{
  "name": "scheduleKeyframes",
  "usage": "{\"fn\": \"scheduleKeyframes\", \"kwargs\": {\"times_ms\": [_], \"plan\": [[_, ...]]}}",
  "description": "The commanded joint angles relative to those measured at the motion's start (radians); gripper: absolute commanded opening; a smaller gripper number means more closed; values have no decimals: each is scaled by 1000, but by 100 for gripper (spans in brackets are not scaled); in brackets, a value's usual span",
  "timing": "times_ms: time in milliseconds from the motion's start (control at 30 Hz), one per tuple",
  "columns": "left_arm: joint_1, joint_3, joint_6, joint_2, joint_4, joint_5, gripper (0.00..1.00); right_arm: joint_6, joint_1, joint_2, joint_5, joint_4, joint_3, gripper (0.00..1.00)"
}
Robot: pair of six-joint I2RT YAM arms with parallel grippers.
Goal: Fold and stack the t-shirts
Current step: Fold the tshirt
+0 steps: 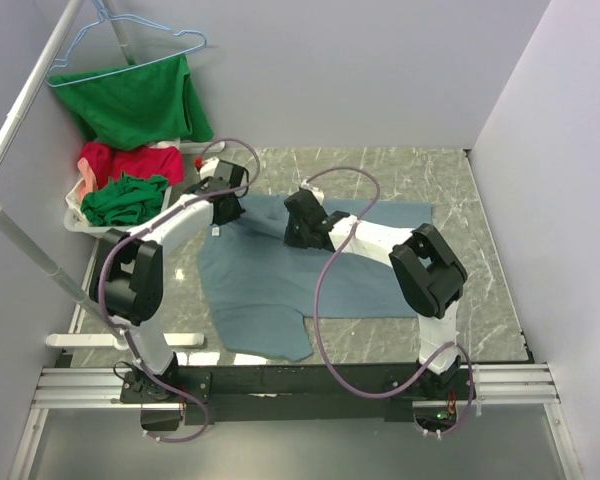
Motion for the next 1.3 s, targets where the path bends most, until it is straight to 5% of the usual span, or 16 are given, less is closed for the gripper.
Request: {"fn": "scheduleKeyframes", "kwargs": {"times_ms": [0, 567, 733, 900, 1267], "plan": [[-54, -77, -89, -84, -63, -87, 1, 9, 23, -115, -13, 22, -112, 0], [-97, -295, -341, -129, -170, -127, 2, -3, 55, -136, -47, 21, -207, 0], [-116, -318, -390, -178, -216, -99, 20, 18, 55, -139, -10, -30, -199, 8], [-139, -347, -408, -219, -222, -81, 45, 38, 57, -144, 42, -85, -184, 30], [-168, -254, -381, -305, -219, -131, 47, 64, 48, -260, 174, -173, -192, 34]]}}
